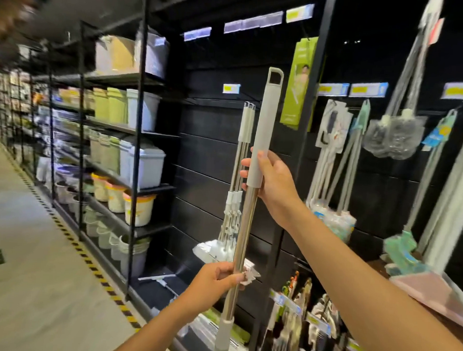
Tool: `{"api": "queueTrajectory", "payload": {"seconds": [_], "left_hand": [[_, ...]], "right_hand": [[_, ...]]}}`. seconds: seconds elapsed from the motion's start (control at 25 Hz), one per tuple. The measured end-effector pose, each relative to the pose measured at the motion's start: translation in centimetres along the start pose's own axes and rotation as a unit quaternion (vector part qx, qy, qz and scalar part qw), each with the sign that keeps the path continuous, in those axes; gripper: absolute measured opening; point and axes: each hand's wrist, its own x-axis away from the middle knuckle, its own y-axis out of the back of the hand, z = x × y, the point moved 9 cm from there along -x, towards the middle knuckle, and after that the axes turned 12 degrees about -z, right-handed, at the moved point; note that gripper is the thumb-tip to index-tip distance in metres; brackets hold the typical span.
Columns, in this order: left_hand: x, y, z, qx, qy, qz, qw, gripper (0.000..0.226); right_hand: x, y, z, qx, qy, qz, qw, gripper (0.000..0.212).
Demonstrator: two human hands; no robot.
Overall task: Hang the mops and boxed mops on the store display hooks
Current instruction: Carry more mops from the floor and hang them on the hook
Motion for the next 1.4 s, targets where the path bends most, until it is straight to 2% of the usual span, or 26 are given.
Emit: {"api": "queueTrajectory", "payload": {"seconds": [0.08, 0.24, 0.36, 0.6, 0.88, 1.12, 1.4], "left_hand": [[-1.0, 3.5, -1.0, 0.0, -0.006, 0.002, 1.0, 0.015], [-5.1, 11.2, -5.9, 0.012, -0.049, -0.017, 0.999, 0.018], [-8.2, 14.9, -9.0, 0.006, -0.072, -0.017, 0.997, 0.015], [-14.8, 18.9, -8.0, -0.024, -0.097, -0.008, 0.995, 0.017], [-24.4, 20.1, -3.7, -0.016, -0.117, -0.029, 0.993, 0.02], [-36.6, 17.7, 0.0, 0.005, -0.095, -0.03, 0.995, 0.021], [-48.7, 15.3, 2.1, 0.024, -0.08, -0.024, 0.996, 0.02]], "right_hand": [[-0.5, -3.3, -0.9, -0.013, 0.003, 0.006, 1.0, 0.021], [-1.8, -10.5, -3.1, 0.008, 0.02, 0.023, 1.0, 0.026], [-3.4, -14.1, -4.4, 0.02, 0.034, 0.006, 0.999, 0.028], [-8.8, -17.3, -6.9, 0.03, 0.033, -0.022, 0.999, 0.034], [-17.4, -18.2, -14.0, 0.047, 0.02, -0.043, 0.998, 0.029], [-28.3, -16.5, -20.1, 0.06, 0.014, -0.067, 0.996, 0.028], [-38.7, -15.0, -24.0, 0.083, 0.026, -0.075, 0.993, 0.021]]}}
